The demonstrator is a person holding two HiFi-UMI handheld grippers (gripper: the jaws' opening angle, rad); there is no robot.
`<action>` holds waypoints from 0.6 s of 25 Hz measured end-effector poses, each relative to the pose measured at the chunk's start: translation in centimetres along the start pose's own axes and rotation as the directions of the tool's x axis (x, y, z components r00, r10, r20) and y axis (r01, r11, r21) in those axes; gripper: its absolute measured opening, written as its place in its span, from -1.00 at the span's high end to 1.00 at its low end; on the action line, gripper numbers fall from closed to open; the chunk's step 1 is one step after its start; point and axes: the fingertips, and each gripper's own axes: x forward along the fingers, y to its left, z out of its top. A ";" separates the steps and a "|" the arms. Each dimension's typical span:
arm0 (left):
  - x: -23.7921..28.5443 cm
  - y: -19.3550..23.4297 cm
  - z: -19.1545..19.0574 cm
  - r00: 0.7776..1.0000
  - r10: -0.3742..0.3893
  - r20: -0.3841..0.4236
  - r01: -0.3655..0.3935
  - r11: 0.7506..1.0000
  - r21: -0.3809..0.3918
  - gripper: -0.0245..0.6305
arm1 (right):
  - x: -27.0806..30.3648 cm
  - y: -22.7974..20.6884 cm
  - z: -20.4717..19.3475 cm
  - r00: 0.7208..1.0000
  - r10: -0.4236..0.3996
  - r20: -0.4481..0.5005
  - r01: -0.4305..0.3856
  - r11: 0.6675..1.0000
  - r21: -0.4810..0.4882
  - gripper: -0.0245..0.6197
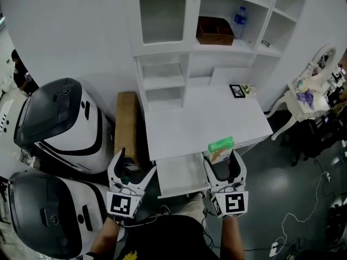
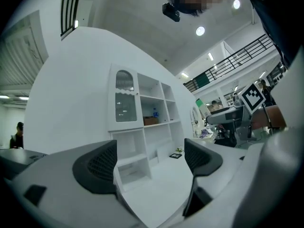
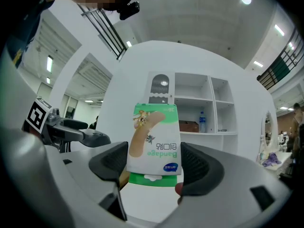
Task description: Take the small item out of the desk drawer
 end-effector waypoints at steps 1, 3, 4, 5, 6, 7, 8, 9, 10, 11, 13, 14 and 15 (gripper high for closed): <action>-0.2 0.3 -0.1 1.000 0.007 -0.002 -0.007 1.000 -0.003 -0.43 | 0.0 0.4 -0.2 1.000 0.005 -0.006 -0.005 1.000 -0.001 -0.19; -0.7 0.8 -0.9 0.999 0.013 -0.033 -0.012 1.000 0.010 -0.43 | 0.1 1.0 -0.4 1.000 0.015 -0.012 -0.015 1.000 0.000 -0.19; -1.0 1.0 -1.4 0.998 0.009 -0.055 -0.008 1.000 0.025 -0.43 | 0.1 1.2 -0.4 1.000 0.018 -0.013 -0.018 1.000 0.000 -0.19; -1.2 1.1 -1.7 0.997 0.006 -0.071 -0.003 0.999 0.036 -0.43 | 0.0 1.3 -0.3 1.000 0.019 -0.013 -0.019 1.000 -0.001 -0.19; -1.3 1.1 -1.9 0.997 0.005 -0.077 -0.002 0.999 0.039 -0.43 | 0.0 1.3 -0.3 1.000 0.017 -0.013 -0.017 1.000 -0.001 -0.19; -1.4 1.0 -1.9 0.997 0.005 -0.076 -0.002 0.999 0.039 -0.43 | 0.0 1.3 -0.2 1.000 0.017 -0.014 -0.017 1.000 -0.003 -0.19; -1.4 1.0 -1.9 0.997 0.005 -0.074 -0.002 0.999 0.040 -0.43 | 0.0 1.3 -0.3 1.000 0.018 -0.017 -0.019 1.000 -0.007 -0.19; -1.4 0.9 -2.0 0.997 0.004 -0.072 -0.001 0.999 0.041 -0.43 | 0.1 1.3 -0.3 1.000 0.021 -0.020 -0.021 1.000 -0.010 -0.19; -1.4 0.9 -2.0 0.997 0.003 -0.071 -0.001 0.999 0.040 -0.43 | 0.1 1.4 -0.5 0.999 0.021 -0.024 -0.021 1.000 -0.006 -0.19; -1.4 0.9 -2.1 0.997 0.003 -0.073 0.000 0.999 0.037 -0.43 | 0.1 1.5 -0.6 0.999 0.020 -0.027 -0.020 1.000 0.001 -0.19; -1.6 0.7 -2.5 0.996 0.000 -0.087 0.002 1.000 0.027 -0.43 | -0.2 1.7 -0.8 0.999 0.023 -0.032 -0.023 1.000 0.007 -0.19; -1.6 0.6 -2.7 0.996 -0.003 -0.093 0.005 1.000 0.023 -0.43 | -0.2 1.8 -0.9 0.999 0.025 -0.033 -0.025 1.000 0.006 -0.19; -1.6 0.5 -2.9 0.995 -0.008 -0.098 0.010 1.000 0.022 -0.43 | -0.3 1.8 -1.0 0.999 0.026 -0.034 -0.026 1.000 0.004 -0.19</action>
